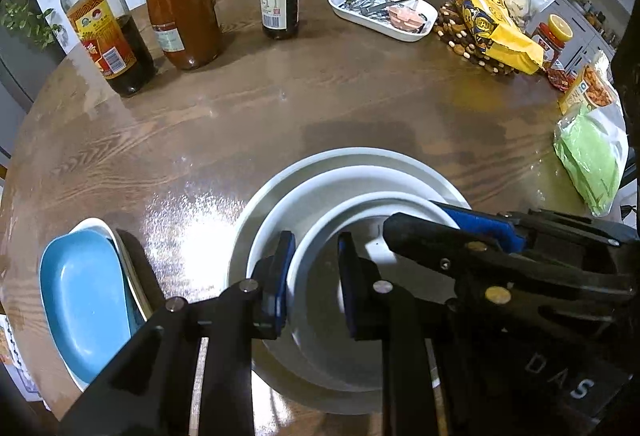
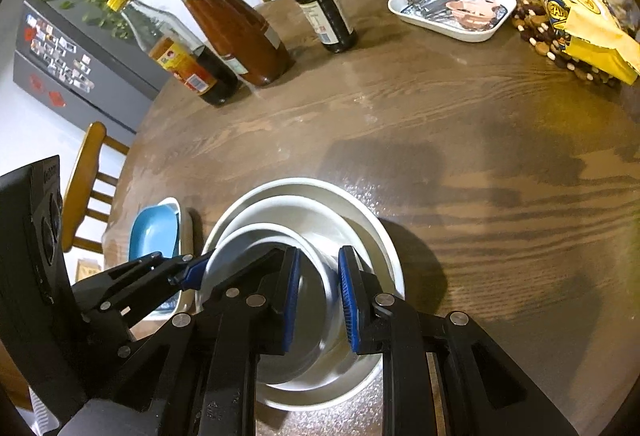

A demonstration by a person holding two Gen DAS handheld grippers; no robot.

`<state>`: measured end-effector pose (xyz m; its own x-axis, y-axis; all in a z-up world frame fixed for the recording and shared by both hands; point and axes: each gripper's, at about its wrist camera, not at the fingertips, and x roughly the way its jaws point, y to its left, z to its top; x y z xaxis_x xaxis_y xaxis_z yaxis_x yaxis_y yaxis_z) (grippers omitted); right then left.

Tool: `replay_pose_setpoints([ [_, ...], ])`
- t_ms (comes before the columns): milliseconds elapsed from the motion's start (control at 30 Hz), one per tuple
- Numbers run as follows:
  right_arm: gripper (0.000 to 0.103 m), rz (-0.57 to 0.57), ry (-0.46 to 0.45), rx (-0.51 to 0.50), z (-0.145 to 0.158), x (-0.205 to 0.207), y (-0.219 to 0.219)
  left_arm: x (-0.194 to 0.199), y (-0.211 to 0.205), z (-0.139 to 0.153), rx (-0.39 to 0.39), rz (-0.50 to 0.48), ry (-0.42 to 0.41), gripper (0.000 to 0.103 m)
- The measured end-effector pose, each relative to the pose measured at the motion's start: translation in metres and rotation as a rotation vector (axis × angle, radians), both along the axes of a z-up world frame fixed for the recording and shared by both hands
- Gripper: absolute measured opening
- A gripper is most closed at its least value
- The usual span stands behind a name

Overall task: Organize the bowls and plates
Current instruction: 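Lower the white ramekin into the medium white bowl with the right gripper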

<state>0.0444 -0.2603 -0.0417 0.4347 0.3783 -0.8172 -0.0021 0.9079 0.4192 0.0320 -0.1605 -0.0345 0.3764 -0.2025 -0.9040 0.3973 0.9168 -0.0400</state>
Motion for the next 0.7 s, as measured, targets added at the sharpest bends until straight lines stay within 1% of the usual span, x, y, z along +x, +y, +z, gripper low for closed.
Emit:
replay_pose_setpoints([
  [700, 0.022, -0.012, -0.005, -0.001, 0.0004, 0.0023, -0.004, 0.0023, -0.0042, 0.0003, 0.001, -0.005, -0.004, 0.019],
])
